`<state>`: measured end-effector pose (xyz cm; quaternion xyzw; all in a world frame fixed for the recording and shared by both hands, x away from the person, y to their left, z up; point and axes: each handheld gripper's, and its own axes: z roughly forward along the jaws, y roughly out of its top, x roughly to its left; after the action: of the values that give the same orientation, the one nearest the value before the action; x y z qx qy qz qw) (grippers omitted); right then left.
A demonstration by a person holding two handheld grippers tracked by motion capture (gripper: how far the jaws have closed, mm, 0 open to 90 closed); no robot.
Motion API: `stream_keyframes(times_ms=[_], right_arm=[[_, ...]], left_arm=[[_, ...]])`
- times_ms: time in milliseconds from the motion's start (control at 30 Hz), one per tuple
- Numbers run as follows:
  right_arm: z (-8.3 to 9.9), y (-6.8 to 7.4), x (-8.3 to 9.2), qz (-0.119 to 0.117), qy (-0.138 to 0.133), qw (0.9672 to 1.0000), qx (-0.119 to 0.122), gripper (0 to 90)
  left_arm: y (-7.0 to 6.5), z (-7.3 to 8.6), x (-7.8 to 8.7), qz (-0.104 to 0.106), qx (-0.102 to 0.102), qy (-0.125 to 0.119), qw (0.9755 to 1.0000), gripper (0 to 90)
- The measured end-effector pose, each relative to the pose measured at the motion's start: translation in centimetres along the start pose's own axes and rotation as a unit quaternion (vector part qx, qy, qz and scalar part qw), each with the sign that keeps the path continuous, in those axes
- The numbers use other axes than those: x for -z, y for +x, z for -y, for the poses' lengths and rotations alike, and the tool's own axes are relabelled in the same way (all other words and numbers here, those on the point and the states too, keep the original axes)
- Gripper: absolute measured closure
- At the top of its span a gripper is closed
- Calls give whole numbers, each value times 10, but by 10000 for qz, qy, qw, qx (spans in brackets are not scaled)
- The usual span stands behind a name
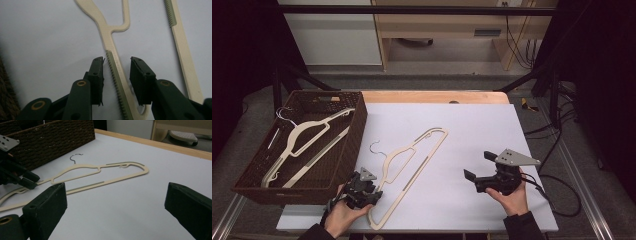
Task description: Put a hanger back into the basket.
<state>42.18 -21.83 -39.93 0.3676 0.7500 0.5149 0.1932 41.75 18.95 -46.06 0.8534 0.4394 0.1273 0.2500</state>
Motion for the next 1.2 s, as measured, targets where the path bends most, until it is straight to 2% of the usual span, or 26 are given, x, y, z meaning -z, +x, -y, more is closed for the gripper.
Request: stream_keyframes(times_ms=[267, 533, 633, 767, 867, 967, 1067, 1200], right_arm=[[-1, 2, -4, -54, 28, 10000, -1, 44], [-3, 8, -14, -144, 89, 9999, -3, 44], [-6, 11, -19, -193, 108, 9998, 33, 44], [-9, 15, -24, -257, 121, 9996, 76, 45], [-13, 17, -29, -308, 44, 9995, 2, 51], [-17, 22, -36, -377, 52, 9993, 58, 51], [-17, 25, -39, -415, 90, 9991, 81, 50], [-18, 24, -37, -377, 65, 9992, 98, 50]], left_arm=[[-6, -3, 0, -162, 71, 111, 9998, 753], [-2, -4, 0, -31, 190, 70, 9998, 769], [1, -4, 1, -53, 180, 98, 9998, 775], [6, -4, 4, -28, 253, -51, 9997, 783], [8, -4, 7, -29, 240, -120, 9996, 785], [9, -3, 5, 22, 249, -62, 9997, 785], [9, -1, 2, -22, 219, -6, 9998, 783], [10, 3, 3, 76, 296, -73, 9995, 770]])
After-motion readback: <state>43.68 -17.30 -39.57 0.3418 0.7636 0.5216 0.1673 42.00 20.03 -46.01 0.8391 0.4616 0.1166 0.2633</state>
